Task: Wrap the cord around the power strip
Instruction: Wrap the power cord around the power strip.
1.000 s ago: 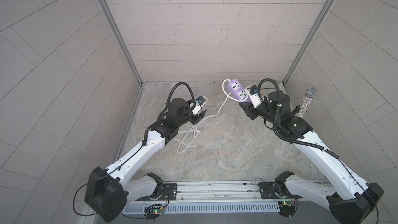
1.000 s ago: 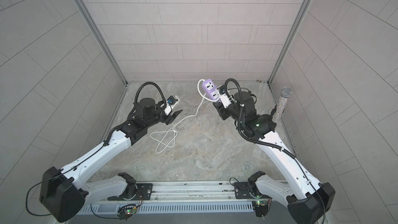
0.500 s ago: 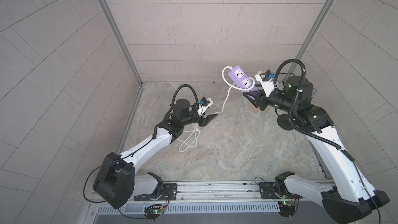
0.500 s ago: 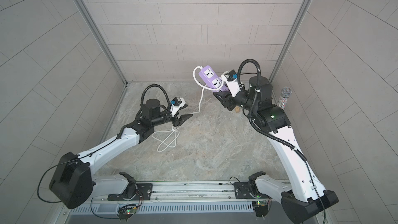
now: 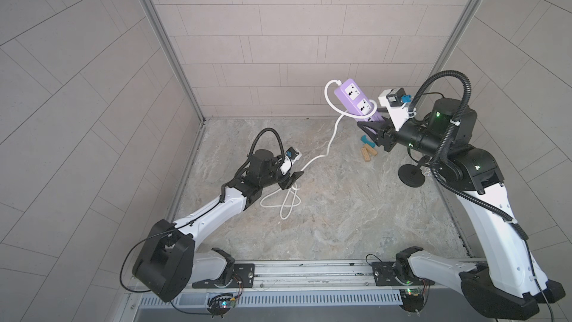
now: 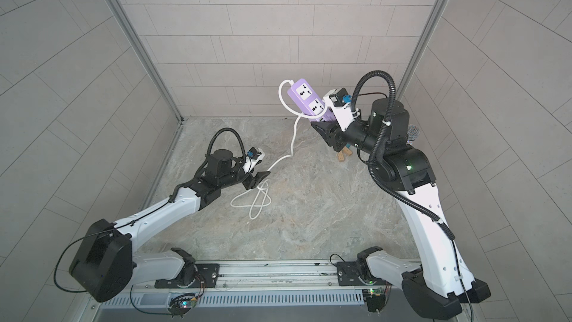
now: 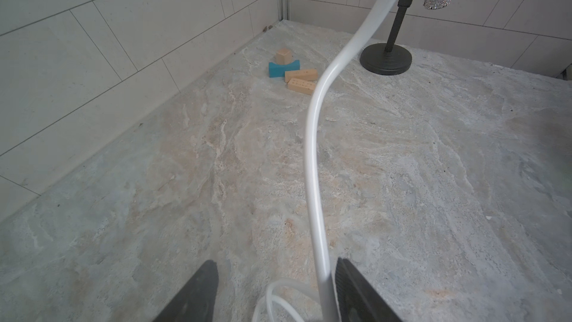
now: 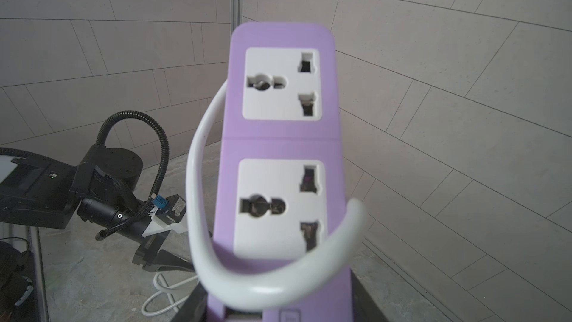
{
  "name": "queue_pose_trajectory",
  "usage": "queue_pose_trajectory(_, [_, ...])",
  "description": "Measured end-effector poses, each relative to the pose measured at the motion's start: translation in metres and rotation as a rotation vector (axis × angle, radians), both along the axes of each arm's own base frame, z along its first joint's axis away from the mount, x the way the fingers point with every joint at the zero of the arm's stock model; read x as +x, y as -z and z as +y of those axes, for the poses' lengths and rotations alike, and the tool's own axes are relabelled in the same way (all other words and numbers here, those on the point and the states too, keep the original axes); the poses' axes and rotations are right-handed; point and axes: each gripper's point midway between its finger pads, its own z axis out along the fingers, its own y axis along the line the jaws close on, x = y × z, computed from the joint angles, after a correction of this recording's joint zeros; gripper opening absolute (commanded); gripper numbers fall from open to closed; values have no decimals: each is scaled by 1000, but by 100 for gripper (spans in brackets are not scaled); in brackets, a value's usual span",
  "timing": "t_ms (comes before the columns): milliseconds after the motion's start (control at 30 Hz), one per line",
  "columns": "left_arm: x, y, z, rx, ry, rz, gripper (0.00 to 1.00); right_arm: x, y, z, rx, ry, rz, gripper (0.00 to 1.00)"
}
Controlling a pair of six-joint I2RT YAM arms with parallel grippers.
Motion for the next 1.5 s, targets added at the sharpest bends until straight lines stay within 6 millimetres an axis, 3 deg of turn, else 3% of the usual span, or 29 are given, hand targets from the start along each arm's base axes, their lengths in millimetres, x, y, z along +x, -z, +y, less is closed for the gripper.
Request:
queue_pose_trajectory(167, [-8, 8, -5, -46, 23, 64, 64, 5, -3, 0, -4, 5, -7, 0])
queue_pose_trajectory(267, [-12, 12, -12, -71, 52, 99, 58, 7, -4, 0, -3, 10, -11, 0])
queue_pose_trajectory(300, [-13, 15, -15, -73, 62, 113, 53, 7, -5, 0, -1, 11, -15, 0])
queue_pose_trajectory(367, [-16, 21, -21, -80, 81, 143, 33, 8, -7, 0, 1, 16, -24, 0])
queue_pose_trajectory(433, [-18, 28, -28, -80, 111, 172, 7, 10, -10, -2, 3, 28, -38, 0])
queue_pose_trajectory(467, [-19, 31, -31, -80, 121, 181, 0, 11, -11, -3, 2, 35, -43, 0])
queue_pose_trajectory(600, [-22, 28, -33, -62, 154, 151, 0, 21, -10, -19, -5, 108, -48, 0])
queue_pose_trajectory(767, [-33, -8, -23, -14, 193, 6, 0, 44, 4, -63, -23, 280, -27, 0])
queue_pose_trajectory(900, [-50, -58, -13, 14, 241, -157, 0, 56, 34, -88, -59, 372, 19, 0])
queue_pose_trajectory(1133, [-85, -143, -26, 99, 413, -405, 0, 64, 102, -84, -129, 351, 146, 0])
queue_pose_trajectory(1333, [-116, -170, -47, 186, 571, -520, 0, 60, 144, -77, -191, 318, 221, 0])
queue_pose_trajectory(1500, [-128, -174, -53, 221, 632, -536, 0, 57, 155, -90, -137, 367, 257, 0])
